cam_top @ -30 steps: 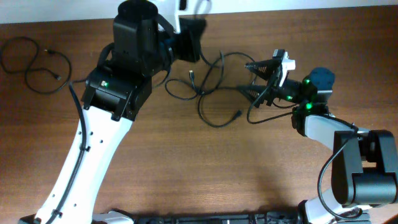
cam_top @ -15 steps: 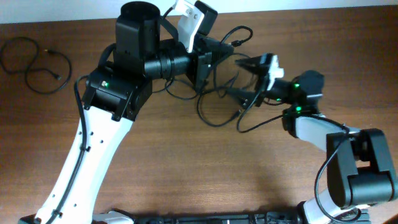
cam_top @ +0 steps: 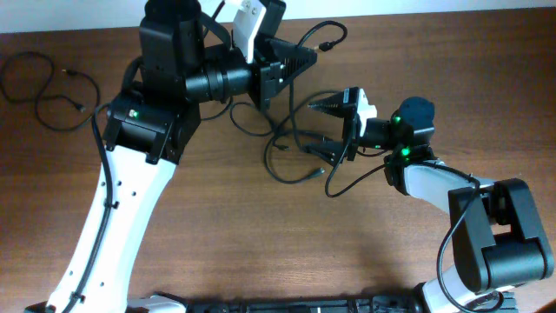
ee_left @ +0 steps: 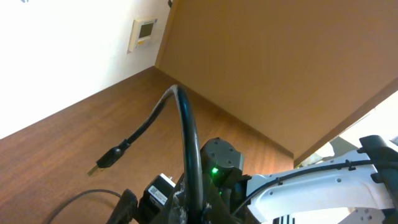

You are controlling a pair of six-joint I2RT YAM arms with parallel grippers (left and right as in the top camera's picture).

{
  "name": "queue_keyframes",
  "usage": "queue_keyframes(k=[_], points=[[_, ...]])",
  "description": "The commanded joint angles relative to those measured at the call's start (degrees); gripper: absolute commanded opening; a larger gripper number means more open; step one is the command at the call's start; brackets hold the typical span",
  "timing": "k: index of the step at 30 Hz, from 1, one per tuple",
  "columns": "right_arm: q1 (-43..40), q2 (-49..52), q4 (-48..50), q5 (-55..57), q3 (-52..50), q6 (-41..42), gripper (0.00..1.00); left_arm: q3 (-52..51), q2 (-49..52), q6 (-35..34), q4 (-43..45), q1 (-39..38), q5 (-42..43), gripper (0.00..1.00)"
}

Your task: Untangle cables

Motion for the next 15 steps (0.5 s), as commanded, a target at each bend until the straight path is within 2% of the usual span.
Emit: queue_keyframes(k=[1,4,15], points=[[0.4,0.6,0.0,-8.7,0.5,-0.7,0.94,0.6,-1.6,-0.7,0.3,1.4,0.0,0.02],[0.4,0.6,0.0,-12.2,0.5,-0.7,0.94,0.6,-1.6,-0.7,0.3,2.6,0.0,0.02],[-1.4,0.7,0.0,-10.3,0.5,-3.5,0.93,0.6,-1.6,-0.7,-0.3,2.6,0.5,0.04]])
